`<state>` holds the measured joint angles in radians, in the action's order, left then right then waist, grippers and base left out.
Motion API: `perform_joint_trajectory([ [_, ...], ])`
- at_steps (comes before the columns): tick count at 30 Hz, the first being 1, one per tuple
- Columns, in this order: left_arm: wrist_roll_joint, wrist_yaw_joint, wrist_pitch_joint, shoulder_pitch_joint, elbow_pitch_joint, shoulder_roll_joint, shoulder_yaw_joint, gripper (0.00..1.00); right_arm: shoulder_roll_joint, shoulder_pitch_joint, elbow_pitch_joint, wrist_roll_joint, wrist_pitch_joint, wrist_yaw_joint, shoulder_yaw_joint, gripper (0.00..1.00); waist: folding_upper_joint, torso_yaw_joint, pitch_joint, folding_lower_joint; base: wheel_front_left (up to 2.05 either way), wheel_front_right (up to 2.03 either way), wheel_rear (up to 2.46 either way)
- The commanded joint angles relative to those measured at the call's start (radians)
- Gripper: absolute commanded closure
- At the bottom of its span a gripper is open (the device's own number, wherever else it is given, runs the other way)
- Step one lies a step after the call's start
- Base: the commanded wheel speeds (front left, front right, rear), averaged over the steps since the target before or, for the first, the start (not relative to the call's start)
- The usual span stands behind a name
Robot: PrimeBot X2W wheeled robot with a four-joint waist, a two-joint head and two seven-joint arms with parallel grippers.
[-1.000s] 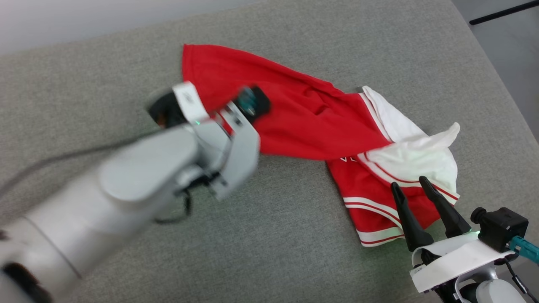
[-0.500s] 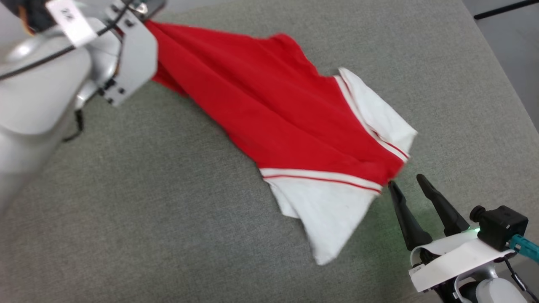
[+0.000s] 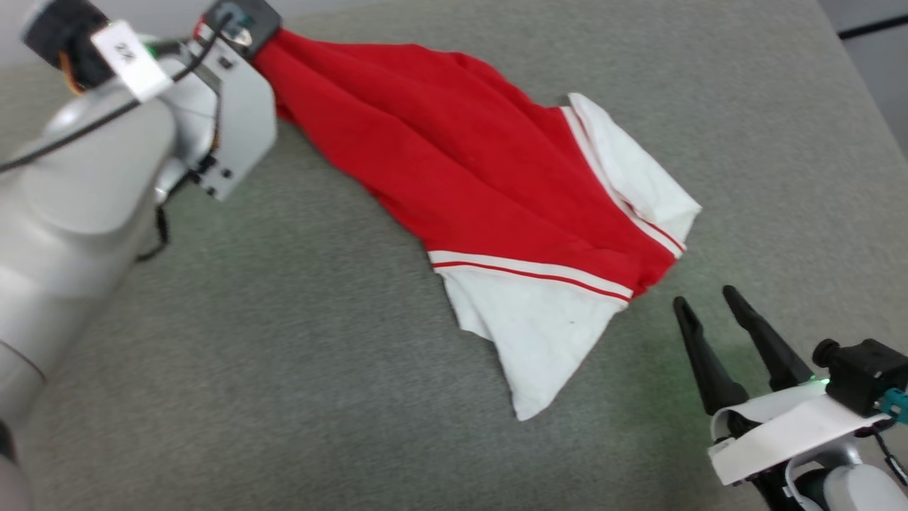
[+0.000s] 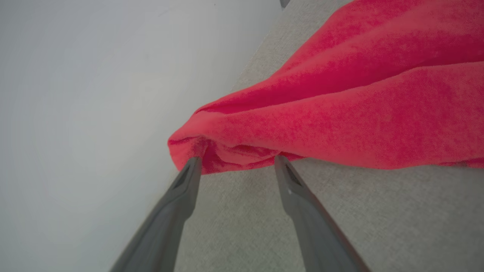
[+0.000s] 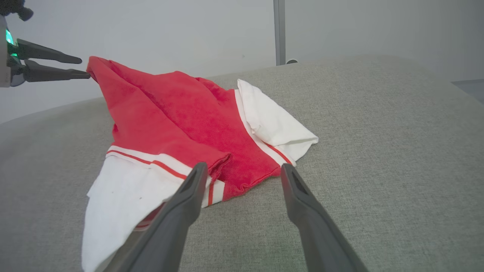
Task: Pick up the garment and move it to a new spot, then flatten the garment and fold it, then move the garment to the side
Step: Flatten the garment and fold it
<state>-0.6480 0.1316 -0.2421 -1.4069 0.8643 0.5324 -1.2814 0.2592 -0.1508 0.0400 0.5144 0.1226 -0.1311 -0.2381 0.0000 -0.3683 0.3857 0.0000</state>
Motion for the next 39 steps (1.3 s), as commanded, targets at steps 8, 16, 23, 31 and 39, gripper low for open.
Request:
perform_joint_trajectory([
  [8,-0.279,-0.002,-0.174,0.087,-0.209,-0.04,-0.001,0.0,0.016,0.043,-0.033,-0.026,-0.037,0.001,0.051,0.0,0.0,0.123,-0.075,0.0,0.0,0.0,0.0],
  [16,-0.554,-0.002,-0.433,0.18,-0.439,-0.086,0.002,0.0,0.009,0.054,-0.072,-0.044,-0.069,0.001,0.07,0.0,0.0,0.148,-0.078,0.0,0.0,0.0,0.0],
  [23,-0.634,-0.007,-0.487,0.211,-0.426,-0.158,0.007,0.0,-0.001,0.059,-0.08,-0.041,-0.064,0.001,0.082,0.0,0.0,0.122,-0.053,0.0,0.0,0.0,0.0],
  [31,-0.623,-0.028,-0.493,0.232,-0.316,-0.23,0.006,0.0,-0.018,0.039,-0.061,-0.037,-0.044,0.001,0.065,0.0,0.0,0.08,-0.033,0.0,0.0,0.0,0.0],
  [39,-0.585,-0.019,-0.547,0.274,-0.223,-0.263,-0.003,0.0,-0.02,0.026,-0.04,-0.03,-0.027,0.001,0.051,0.0,0.0,0.058,-0.024,0.0,0.0,0.0,0.0],
])
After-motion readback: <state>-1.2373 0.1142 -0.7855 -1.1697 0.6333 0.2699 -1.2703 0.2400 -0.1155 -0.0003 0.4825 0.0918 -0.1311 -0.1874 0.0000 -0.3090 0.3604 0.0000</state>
